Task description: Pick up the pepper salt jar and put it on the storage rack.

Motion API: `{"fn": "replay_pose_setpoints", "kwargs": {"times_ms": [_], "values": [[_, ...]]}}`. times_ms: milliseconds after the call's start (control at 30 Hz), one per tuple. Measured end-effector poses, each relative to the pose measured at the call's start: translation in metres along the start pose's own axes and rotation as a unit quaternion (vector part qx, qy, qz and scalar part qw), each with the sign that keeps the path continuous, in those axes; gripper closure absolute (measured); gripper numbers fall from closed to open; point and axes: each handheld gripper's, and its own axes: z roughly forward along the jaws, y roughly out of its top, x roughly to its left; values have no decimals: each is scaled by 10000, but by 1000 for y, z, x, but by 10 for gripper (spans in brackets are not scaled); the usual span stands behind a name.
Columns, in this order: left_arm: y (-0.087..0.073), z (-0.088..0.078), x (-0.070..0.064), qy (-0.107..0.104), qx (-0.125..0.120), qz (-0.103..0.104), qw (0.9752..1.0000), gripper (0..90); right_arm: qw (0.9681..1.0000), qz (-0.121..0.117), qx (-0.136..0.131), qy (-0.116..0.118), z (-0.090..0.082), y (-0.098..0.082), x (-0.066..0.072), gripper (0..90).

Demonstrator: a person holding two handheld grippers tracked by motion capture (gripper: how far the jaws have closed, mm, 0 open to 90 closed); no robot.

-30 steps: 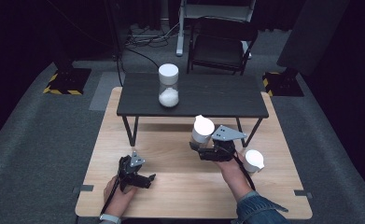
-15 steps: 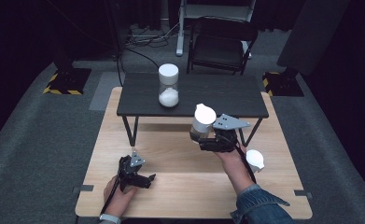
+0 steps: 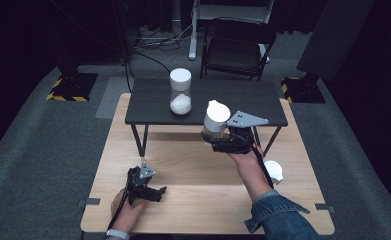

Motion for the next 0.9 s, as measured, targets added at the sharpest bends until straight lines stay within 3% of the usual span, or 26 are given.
{"fn": "replay_pose_setpoints", "kwargs": {"times_ms": [467, 900], "values": [[0, 0, 0, 1, 1, 1, 10000, 2, 9999, -7, 6, -157, 7, 26, -6, 304], [0, 0, 0, 2, -2, 0, 10000, 2, 9990, 92, 58, -435, 26, 44, -15, 304]]}}
